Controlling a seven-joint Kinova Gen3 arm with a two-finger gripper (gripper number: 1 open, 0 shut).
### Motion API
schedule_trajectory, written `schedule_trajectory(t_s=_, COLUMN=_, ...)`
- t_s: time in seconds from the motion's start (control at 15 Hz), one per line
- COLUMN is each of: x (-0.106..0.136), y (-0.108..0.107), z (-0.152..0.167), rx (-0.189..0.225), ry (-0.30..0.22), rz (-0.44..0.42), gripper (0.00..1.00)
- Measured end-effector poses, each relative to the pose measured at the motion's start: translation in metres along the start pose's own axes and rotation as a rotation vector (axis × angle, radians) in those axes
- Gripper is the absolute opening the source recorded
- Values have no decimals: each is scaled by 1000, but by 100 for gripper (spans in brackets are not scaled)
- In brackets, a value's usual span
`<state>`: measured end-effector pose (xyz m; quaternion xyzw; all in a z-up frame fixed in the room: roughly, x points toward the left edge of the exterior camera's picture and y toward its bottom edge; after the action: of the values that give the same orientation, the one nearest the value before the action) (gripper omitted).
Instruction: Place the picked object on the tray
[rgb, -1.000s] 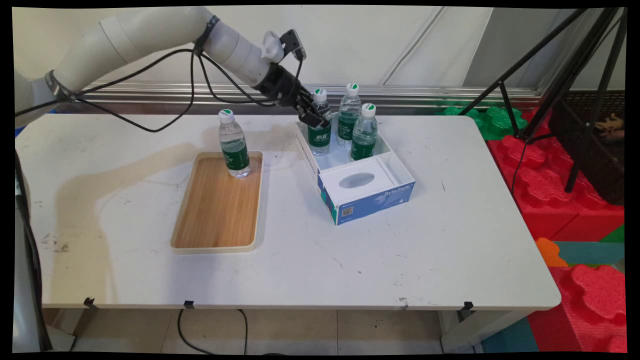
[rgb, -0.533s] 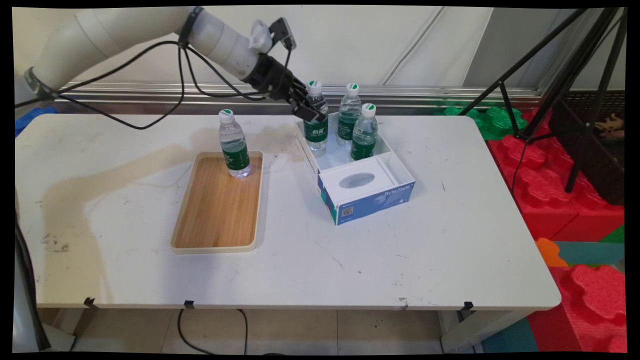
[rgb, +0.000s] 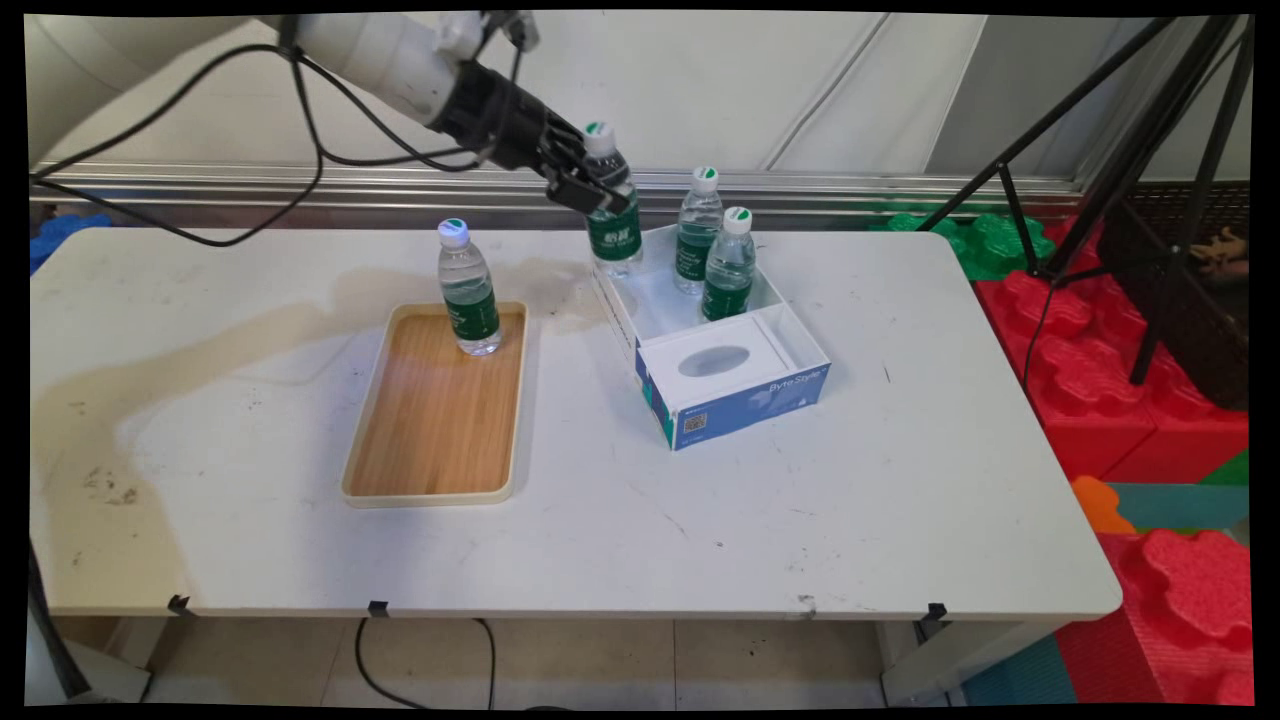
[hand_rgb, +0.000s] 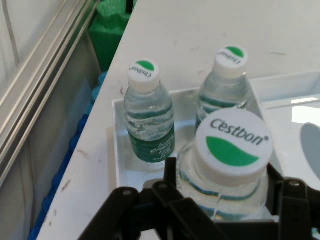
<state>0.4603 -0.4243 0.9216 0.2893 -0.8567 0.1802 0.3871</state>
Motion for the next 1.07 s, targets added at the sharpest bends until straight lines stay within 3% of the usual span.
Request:
schedule_trajectory(t_s=0.53, x=-8, y=22, z=-91, rx=-13, ry=23, rz=-5, gripper=0)
schedule_trajectory(t_s=1.07, x=-39, y=44, z=-157, rx=-39, ry=-31, rz=-37, gripper=0)
